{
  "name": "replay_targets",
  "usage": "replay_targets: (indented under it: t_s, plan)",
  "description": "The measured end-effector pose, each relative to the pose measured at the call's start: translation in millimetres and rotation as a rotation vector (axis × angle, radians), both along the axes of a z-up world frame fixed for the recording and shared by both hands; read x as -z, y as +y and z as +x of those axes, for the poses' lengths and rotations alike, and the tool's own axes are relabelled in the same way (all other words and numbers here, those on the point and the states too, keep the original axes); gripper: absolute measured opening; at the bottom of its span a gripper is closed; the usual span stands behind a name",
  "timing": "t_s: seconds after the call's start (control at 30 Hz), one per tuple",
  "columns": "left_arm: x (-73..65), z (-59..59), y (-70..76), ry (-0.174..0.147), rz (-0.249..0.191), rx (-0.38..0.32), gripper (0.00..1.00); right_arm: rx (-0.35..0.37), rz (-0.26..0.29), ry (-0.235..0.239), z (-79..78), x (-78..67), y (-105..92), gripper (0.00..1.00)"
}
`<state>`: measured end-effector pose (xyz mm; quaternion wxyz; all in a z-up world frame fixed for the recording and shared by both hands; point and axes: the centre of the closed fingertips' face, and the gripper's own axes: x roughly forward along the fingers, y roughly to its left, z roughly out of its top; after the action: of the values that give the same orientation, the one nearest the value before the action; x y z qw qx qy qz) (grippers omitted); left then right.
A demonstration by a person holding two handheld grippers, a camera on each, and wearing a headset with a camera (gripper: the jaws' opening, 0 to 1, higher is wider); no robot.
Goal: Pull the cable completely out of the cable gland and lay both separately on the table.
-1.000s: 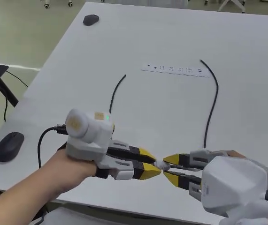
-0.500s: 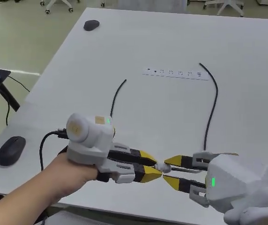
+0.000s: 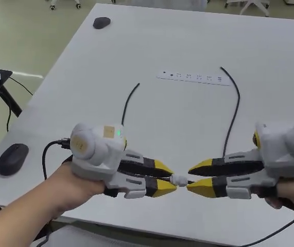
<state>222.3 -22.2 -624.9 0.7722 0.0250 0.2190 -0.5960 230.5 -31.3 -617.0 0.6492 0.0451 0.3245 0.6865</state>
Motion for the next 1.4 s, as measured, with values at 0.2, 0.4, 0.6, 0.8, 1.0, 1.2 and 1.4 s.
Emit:
replay_targets:
  t_s: [0.2, 0.4, 0.6, 0.8, 1.0, 1.2, 1.4]
  plan:
    - [1.4, -3.2, 0.1, -0.019, 0.026, 0.025, 0.15, -0.101, 0.0, 0.136, -14.6, 12.2, 4.8, 0.2]
    - [3.0, -2.4, 1.0, -0.012, 0.03, 0.029, 0.15, -0.094, 0.054, 0.206, -17.1, 8.5, 13.4, 0.14]
    - [4.4, 2.3, 2.6, 0.005, 0.022, 0.018, 0.15, -0.108, 0.055, 0.2, -19.4, 8.7, 14.5, 0.1]
    - [5.3, 4.7, 1.7, 0.042, 0.018, 0.003, 0.15, -0.12, 0.044, 0.114, -17.6, 9.9, 14.3, 0.09]
    - [6.5, 5.2, 3.4, 0.094, 0.002, -0.014, 0.15, -0.153, 0.006, -0.157, -16.2, 11.3, 15.8, 0.08]
    - [5.2, 4.6, 3.1, 0.143, -0.028, -0.04, 0.15, -0.184, -0.067, -0.497, -15.6, 10.9, 15.8, 0.08]
    - [2.4, 5.0, 2.8, 0.175, -0.056, -0.059, 0.15, -0.151, -0.141, -0.742, -10.4, 13.1, 14.0, 0.08]
